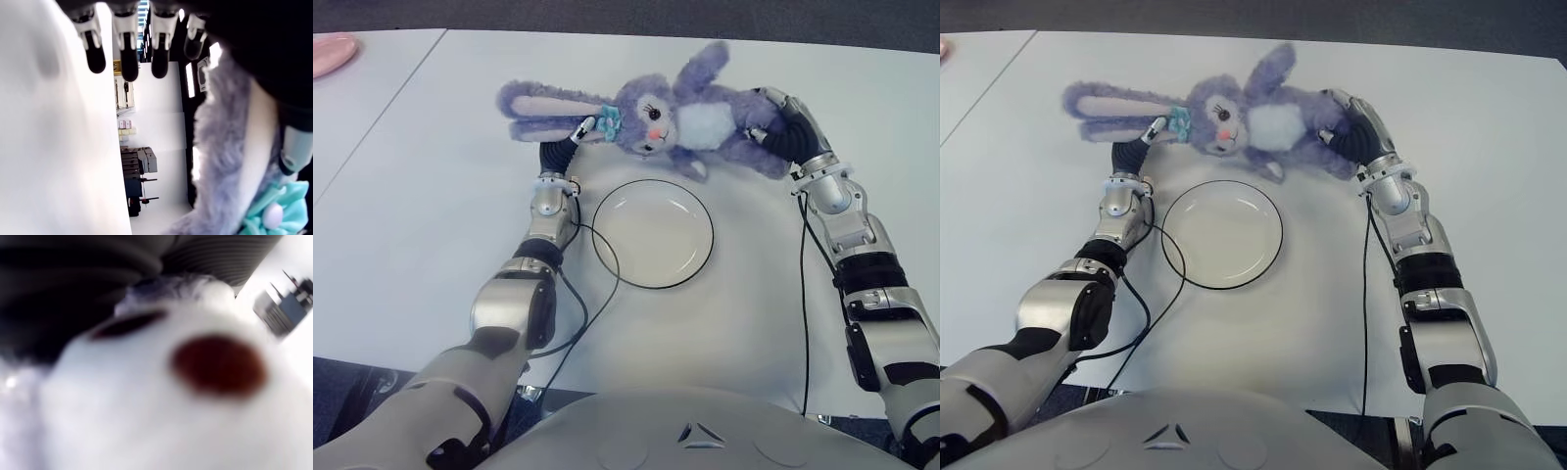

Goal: Put the doll into the plate.

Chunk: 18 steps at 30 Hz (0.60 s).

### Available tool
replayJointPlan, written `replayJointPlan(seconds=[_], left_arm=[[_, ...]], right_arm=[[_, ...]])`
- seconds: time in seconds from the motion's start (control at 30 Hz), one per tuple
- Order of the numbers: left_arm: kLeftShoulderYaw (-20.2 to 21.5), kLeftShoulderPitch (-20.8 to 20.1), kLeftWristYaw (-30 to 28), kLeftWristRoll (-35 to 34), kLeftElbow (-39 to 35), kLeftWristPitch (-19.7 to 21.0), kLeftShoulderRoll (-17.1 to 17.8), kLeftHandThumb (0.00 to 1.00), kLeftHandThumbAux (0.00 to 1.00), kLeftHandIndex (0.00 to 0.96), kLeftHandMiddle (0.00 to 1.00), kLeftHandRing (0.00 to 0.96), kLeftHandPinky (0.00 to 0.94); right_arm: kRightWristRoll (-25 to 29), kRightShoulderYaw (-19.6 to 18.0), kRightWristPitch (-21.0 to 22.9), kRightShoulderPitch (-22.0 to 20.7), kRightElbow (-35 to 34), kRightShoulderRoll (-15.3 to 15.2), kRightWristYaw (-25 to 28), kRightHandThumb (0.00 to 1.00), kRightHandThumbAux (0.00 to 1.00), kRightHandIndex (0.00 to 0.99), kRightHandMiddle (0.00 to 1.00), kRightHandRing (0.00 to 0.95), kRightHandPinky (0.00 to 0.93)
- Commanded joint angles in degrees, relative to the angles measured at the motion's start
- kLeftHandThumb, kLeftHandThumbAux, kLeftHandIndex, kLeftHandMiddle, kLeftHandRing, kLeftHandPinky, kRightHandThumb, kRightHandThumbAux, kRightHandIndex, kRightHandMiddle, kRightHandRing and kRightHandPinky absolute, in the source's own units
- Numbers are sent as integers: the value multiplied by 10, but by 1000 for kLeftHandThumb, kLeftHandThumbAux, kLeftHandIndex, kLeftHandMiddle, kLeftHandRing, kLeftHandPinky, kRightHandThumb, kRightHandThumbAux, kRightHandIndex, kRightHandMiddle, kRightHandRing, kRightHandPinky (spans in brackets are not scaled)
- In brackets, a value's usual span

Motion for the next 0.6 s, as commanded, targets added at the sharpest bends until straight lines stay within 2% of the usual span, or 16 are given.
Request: replayJointPlan(seconds=[0.03,0.3,0.6], left_arm=[[-1,156,15,9,94,77,-18,0,561,75,155,158,159],[0,155,11,7,93,74,-19,0,549,76,155,158,164],[3,154,13,4,93,75,-22,0,551,80,156,158,165]], right_arm=[[-16,-22,-28,12,-50,23,-64,701,723,438,895,881,876],[-25,-24,-41,3,-61,32,-93,695,725,437,900,889,880],[-7,-24,-52,-3,-71,34,-80,692,726,437,902,888,879]])
